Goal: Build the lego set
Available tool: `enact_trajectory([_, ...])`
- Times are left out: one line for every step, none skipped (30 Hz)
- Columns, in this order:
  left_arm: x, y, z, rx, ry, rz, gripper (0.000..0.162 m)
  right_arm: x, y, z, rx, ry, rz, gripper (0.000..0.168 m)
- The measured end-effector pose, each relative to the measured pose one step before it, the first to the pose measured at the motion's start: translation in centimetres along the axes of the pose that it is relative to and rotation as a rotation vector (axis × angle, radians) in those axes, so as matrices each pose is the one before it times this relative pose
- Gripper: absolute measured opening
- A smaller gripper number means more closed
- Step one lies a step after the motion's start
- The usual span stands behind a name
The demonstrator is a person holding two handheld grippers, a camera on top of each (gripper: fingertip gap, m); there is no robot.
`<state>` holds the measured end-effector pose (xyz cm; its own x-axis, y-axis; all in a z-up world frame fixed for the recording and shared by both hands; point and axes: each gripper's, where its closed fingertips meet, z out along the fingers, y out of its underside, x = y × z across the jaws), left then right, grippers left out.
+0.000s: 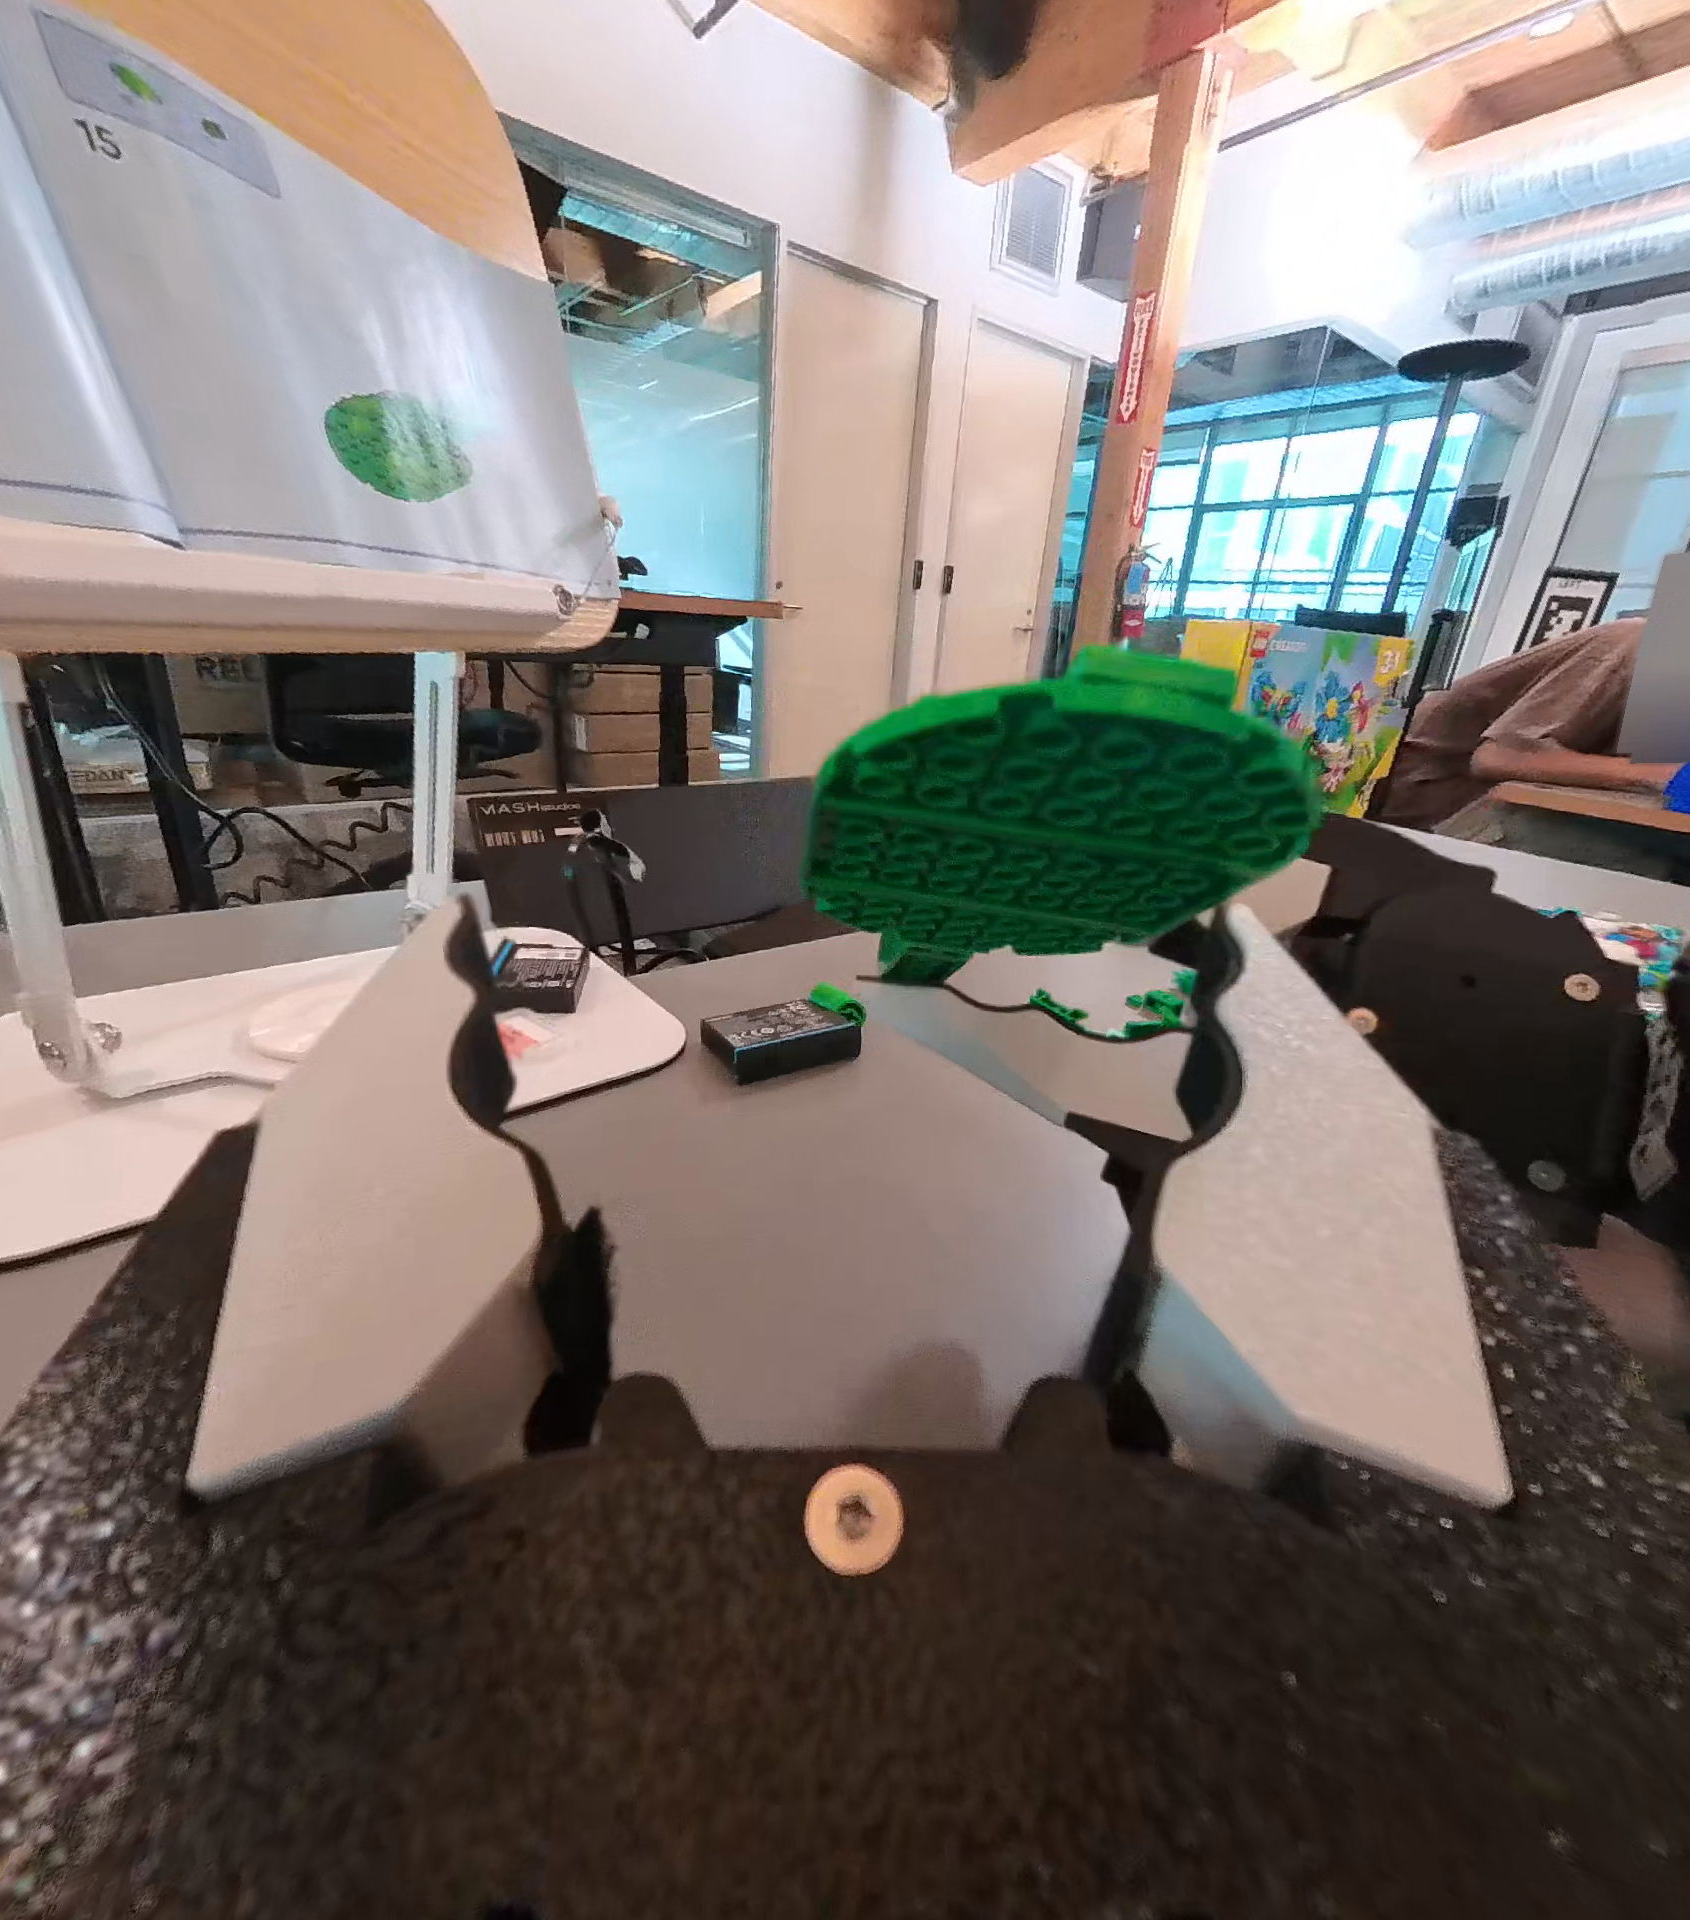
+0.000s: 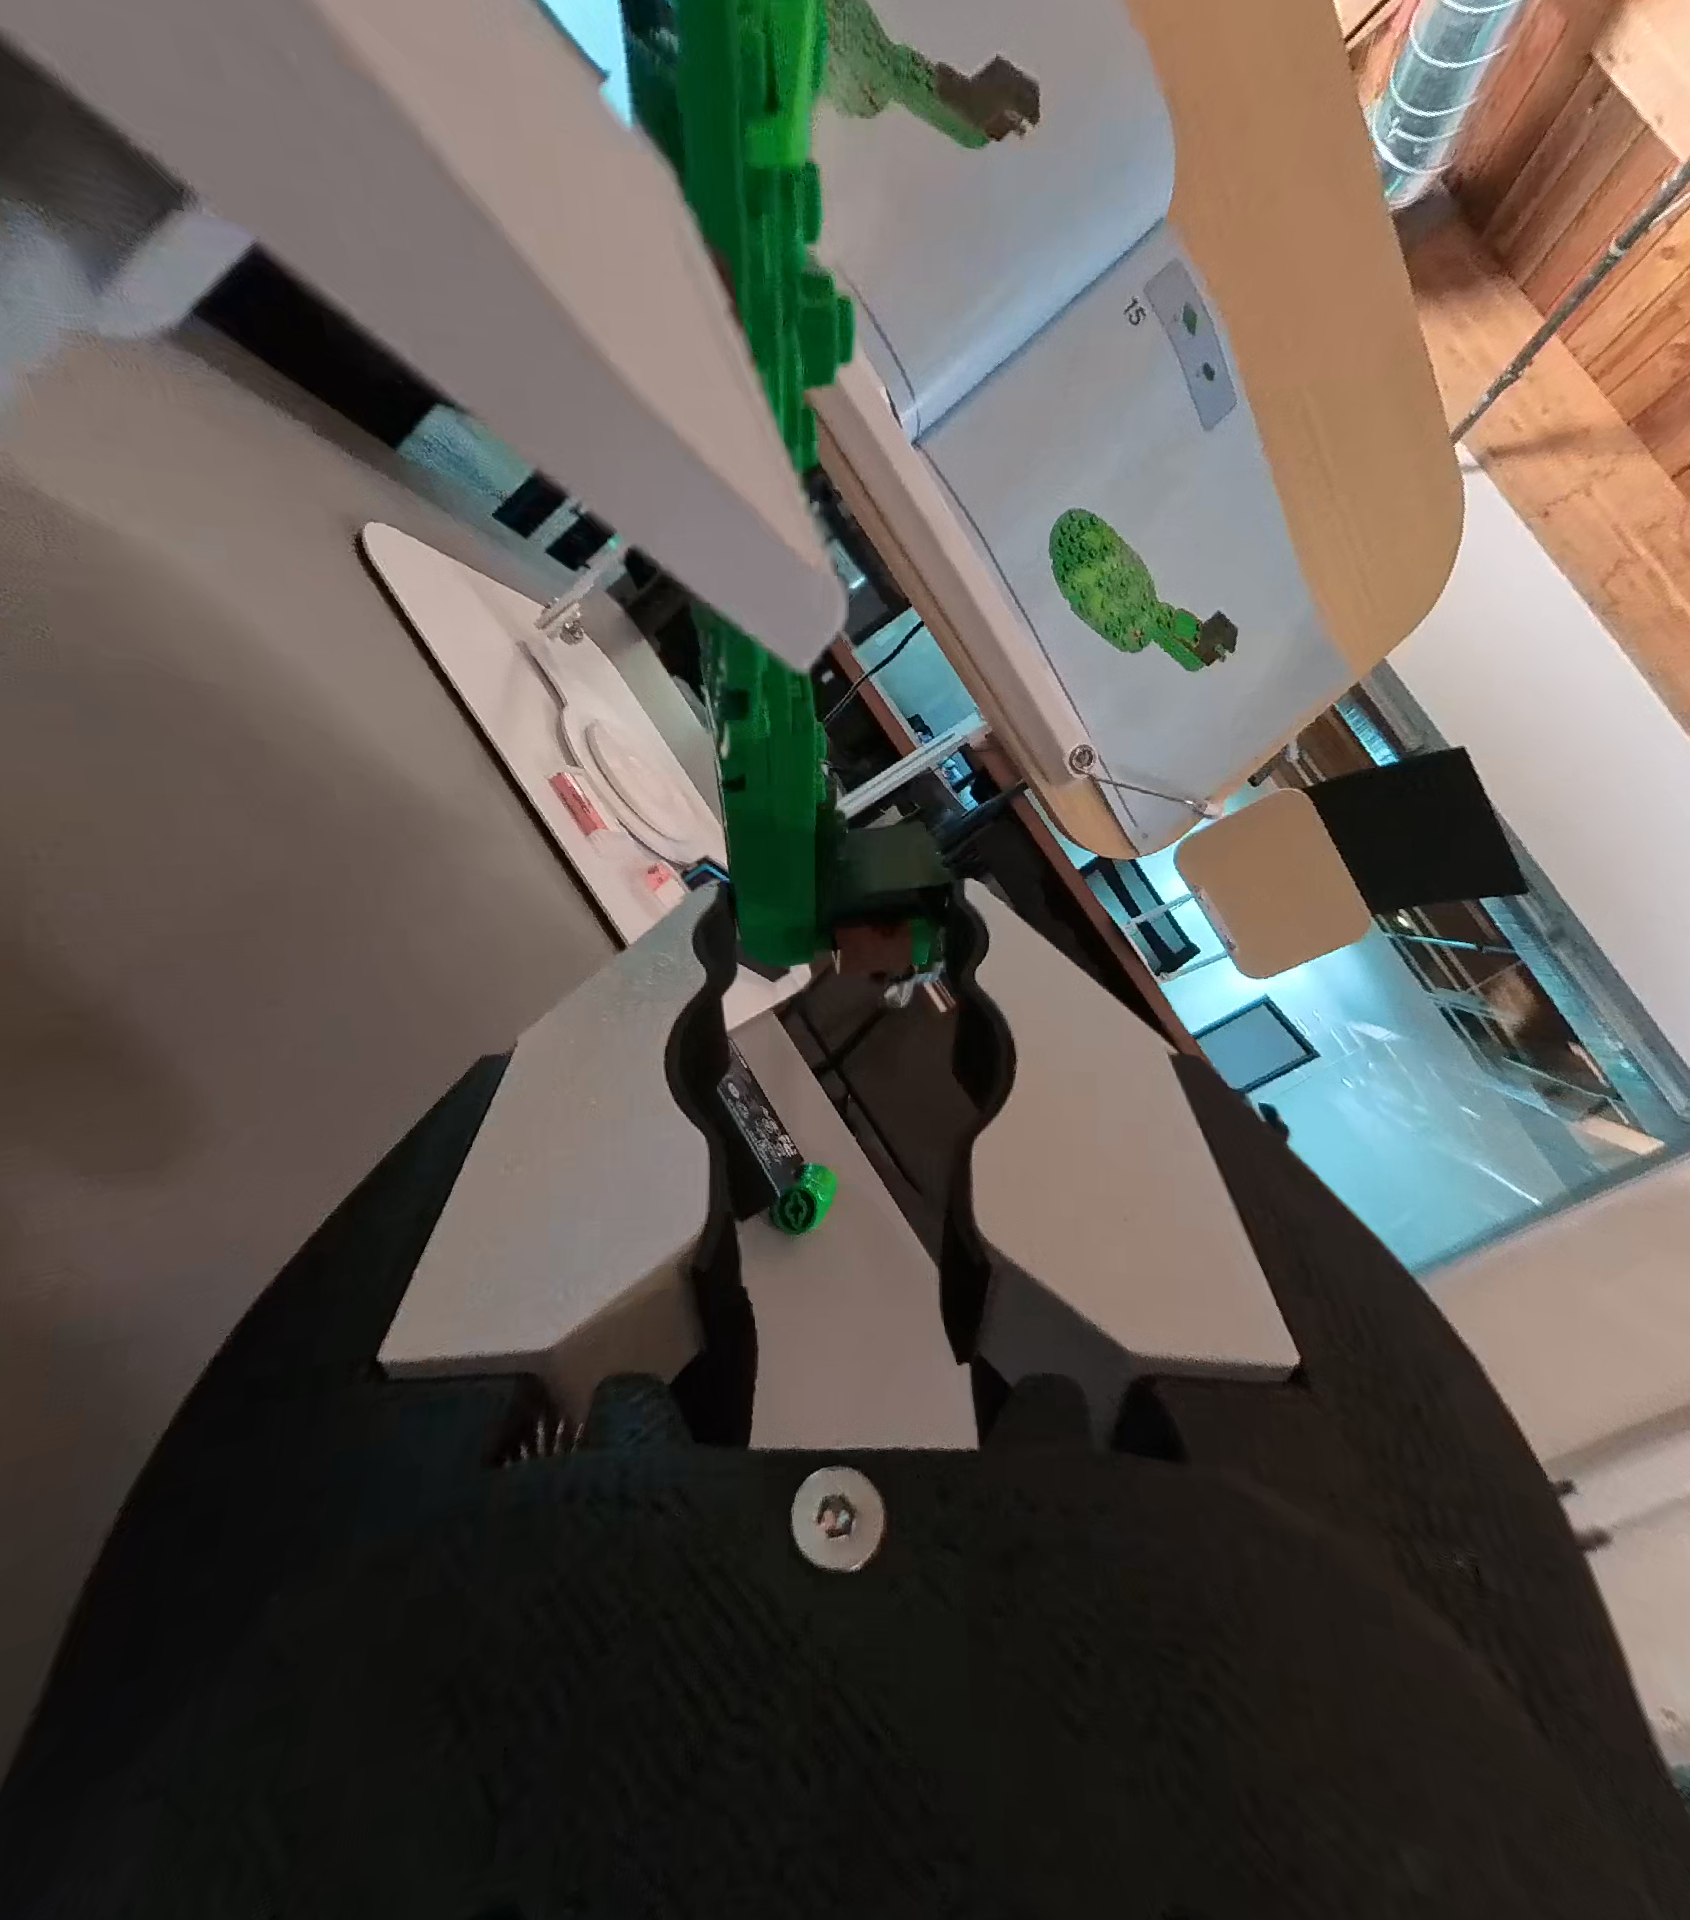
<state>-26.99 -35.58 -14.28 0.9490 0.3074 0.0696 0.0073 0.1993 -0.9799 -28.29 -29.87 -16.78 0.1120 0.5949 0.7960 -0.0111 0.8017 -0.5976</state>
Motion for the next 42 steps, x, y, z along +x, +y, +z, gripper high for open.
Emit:
enact_trajectory([-0.019,-0.124,-0.074,0.0050,-0.0051,0.0070,0.133,0.017,0.106,0.017,-0.0033,0.0009,-0.0128,0.040])
enact_trajectory([-0.034,-0.127,-0.089,0.0038,-0.0076,0.0130,0.136,-0.027,0.063,-0.007,-0.0009,-0.0011,-0.0107,0.039])
enact_trajectory([0.000,-0.111,-0.072,0.0029,-0.0069,0.0165,0.139,-0.027,0.053,-0.047,0.0003,-0.0011,-0.0093,0.039])
enact_trajectory([0.060,0.023,-0.089,0.0011,-0.0024,0.0213,0.141,-0.019,0.070,-0.089,-0.0009,-0.0003,-0.0134,0.039])
enact_trajectory([0.133,0.134,-0.109,0.0013,0.0051,0.0122,0.141,0.028,0.132,-0.161,-0.0020,0.0025,-0.0191,0.039])
enact_trajectory([0.243,0.086,-0.096,0.0050,0.0137,-0.0077,0.143,0.121,0.168,-0.241,-0.0029,0.0049,-0.0191,0.039])
enact_trajectory([0.269,-0.047,-0.093,0.0096,0.0151,-0.0136,0.145,0.221,0.194,-0.298,-0.0036,0.0083,-0.0161,0.039])
enact_trajectory([0.287,-0.245,-0.135,0.0133,0.0141,-0.0024,0.146,0.299,0.222,-0.307,-0.0033,0.0105,-0.0133,0.039])
enact_trajectory([0.156,-0.379,-0.215,0.0180,0.0027,0.0095,0.146,0.283,0.256,-0.262,-0.0044,0.0099,-0.0117,0.039])
enact_trajectory([0.134,-0.394,-0.242,0.0192,0.0008,0.0149,0.145,0.264,0.265,-0.203,-0.0061,0.0089,-0.0118,0.039])
enact_trajectory([0.092,-0.381,-0.218,0.0182,0.0015,0.0081,0.145,0.171,0.247,-0.141,-0.0072,0.0062,-0.0148,0.039])
enact_trajectory([0.098,-0.372,-0.185,0.0165,0.0059,-0.0019,0.145,0.079,0.219,-0.128,-0.0067,0.0031,-0.0180,0.039])
enact_trajectory([0.166,-0.250,-0.175,0.0095,0.0110,-0.0057,0.145,0.039,0.161,-0.149,-0.0054,0.0024,-0.0212,0.039])
enact_trajectory([0.113,-0.178,-0.163,0.0058,0.0085,-0.0025,0.145,0.023,0.110,-0.198,-0.0033,0.0016,-0.0224,0.039])
enact_trajectory([0.117,-0.138,-0.166,0.0039,0.0087,0.0013,0.145,0.007,0.115,-0.247,-0.0023,0.0001,-0.0208,0.039])
enact_trajectory([0.111,-0.160,-0.137,0.0038,0.0091,-0.0021,0.145,0.021,0.194,-0.288,-0.0052,0.0000,-0.0172,0.038])
enact_trajectory([0.124,-0.185,-0.103,0.0041,0.0097,-0.0104,0.146,0.035,0.419,-0.304,-0.0141,-0.0006,-0.0047,0.038])
enact_trajectory([0.145,0.001,-0.020,-0.0051,0.0107,-0.0201,0.146,0.071,0.688,-0.307,-0.0249,-0.0045,0.0096,0.038])
enact_trajectory([0.184,0.245,0.091,-0.0178,0.0104,-0.0131,0.148,0.257,0.853,-0.358,-0.0296,0.0023,0.0098,0.038])
enact_trajectory([0.291,0.231,0.142,-0.0166,0.0126,0.0015,0.148,0.395,0.877,-0.450,-0.0275,0.0093,0.0004,0.038])
enact_trajectory([0.244,0.078,0.171,-0.0067,0.0053,0.0110,0.147,0.297,0.811,-0.544,-0.0233,0.0041,-0.0085,0.038])
enact_trajectory([0.243,-0.003,0.162,-0.0021,0.0037,0.0108,0.146,0.100,0.652,-0.631,-0.0163,-0.0027,-0.0202,0.038])
enact_trajectory([0.232,-0.026,0.125,-0.0009,0.0034,0.0075,0.144,-0.070,0.495,-0.684,-0.0113,-0.0073,-0.0343,0.038])
enact_trajectory([0.181,-0.078,0.093,0.0023,0.0014,0.0061,0.142,-0.274,0.374,-0.708,-0.0105,-0.0124,-0.0447,0.038])
enact_trajectory([0.125,-0.089,0.059,0.0031,0.0015,0.0047,0.141,-0.397,0.176,-0.684,-0.0061,-0.0146,-0.0507,0.038])
enact_trajectory([0.124,-0.074,0.026,0.0036,0.0039,0.0014,0.141,-0.408,-0.040,-0.642,0.0013,-0.0108,-0.0517,0.038])
enact_trajectory([0.041,-0.038,0.019,0.0027,0.0014,-0.0030,0.140,-0.332,-0.277,-0.565,0.0079,-0.0058,-0.0483,0.038])
enact_trajectory([0.000,0.020,0.006,0.0009,0.0004,-0.0060,0.140,-0.345,-0.407,-0.444,0.0104,-0.0063,-0.0443,0.038])
enact_trajectory([-0.066,0.039,-0.007,-0.0011,-0.0017,-0.0068,0.140,-0.334,-0.505,-0.315,0.0102,-0.0047,-0.0457,0.038])
enact_trajectory([-0.098,0.004,-0.037,-0.0002,-0.0034,-0.0053,0.140,-0.291,-0.565,-0.199,0.0096,-0.0005,-0.0518,0.038])
enact_trajectory([-0.142,-0.072,-0.086,0.0043,-0.0053,-0.0038,0.140,-0.270,-0.549,-0.096,0.0061,0.0001,-0.0547,0.038])
enact_trajectory([-0.144,-0.115,-0.097,0.0060,-0.0048,-0.0047,0.140,-0.290,-0.440,-0.002,-0.0004,-0.0042,-0.0508,0.038])
enact_trajectory([-0.181,-0.125,-0.111,0.0056,-0.0062,-0.0057,0.140,-0.298,-0.219,0.052,-0.0107,-0.0093,-0.0417,0.039])
enact_trajectory([-0.229,-0.132,-0.136,0.0074,-0.0089,-0.0036,0.139,-0.051,-0.011,0.021,-0.0161,-0.0019,-0.0236,0.038])
enact_trajectory([-0.270,-0.043,-0.126,0.0046,-0.0099,-0.0018,0.139,-0.004,0.044,-0.089,-0.0103,-0.0027,-0.0041,0.038])
enact_trajectory([-0.280,0.117,-0.114,-0.0006,-0.0090,0.0005,0.138,-0.108,0.071,-0.186,-0.0071,-0.0087,0.0056,0.038])
enact_trajectory([-0.363,0.261,-0.073,-0.0054,-0.0127,-0.0024,0.138,-0.096,0.132,-0.246,-0.0077,-0.0083,-0.0009,0.039])
enact_trajectory([-0.291,0.290,-0.032,-0.0072,-0.0087,-0.0089,0.138,-0.023,0.106,-0.278,-0.0039,-0.0020,-0.0125,0.039])
enact_trajectory([-0.151,0.190,0.001,-0.0038,-0.0032,-0.0124,0.138,-0.009,0.054,-0.316,0.0029,0.0003,-0.0231,0.039])
enact_trajectory([-0.007,0.091,0.029,-0.0002,0.0022,-0.0093,0.138,-0.042,0.065,-0.355,0.0060,-0.0007,-0.0297,0.040])
enact_trajectory([0.106,0.034,0.055,-0.0003,0.0036,-0.0029,0.138,-0.126,0.112,-0.379,0.0059,-0.0080,-0.0229,0.039])
enact_trajectory([0.156,-0.025,0.064,0.0007,0.0035,0.0029,0.137,-0.258,0.080,-0.417,0.0120,-0.0188,-0.0103,0.040])
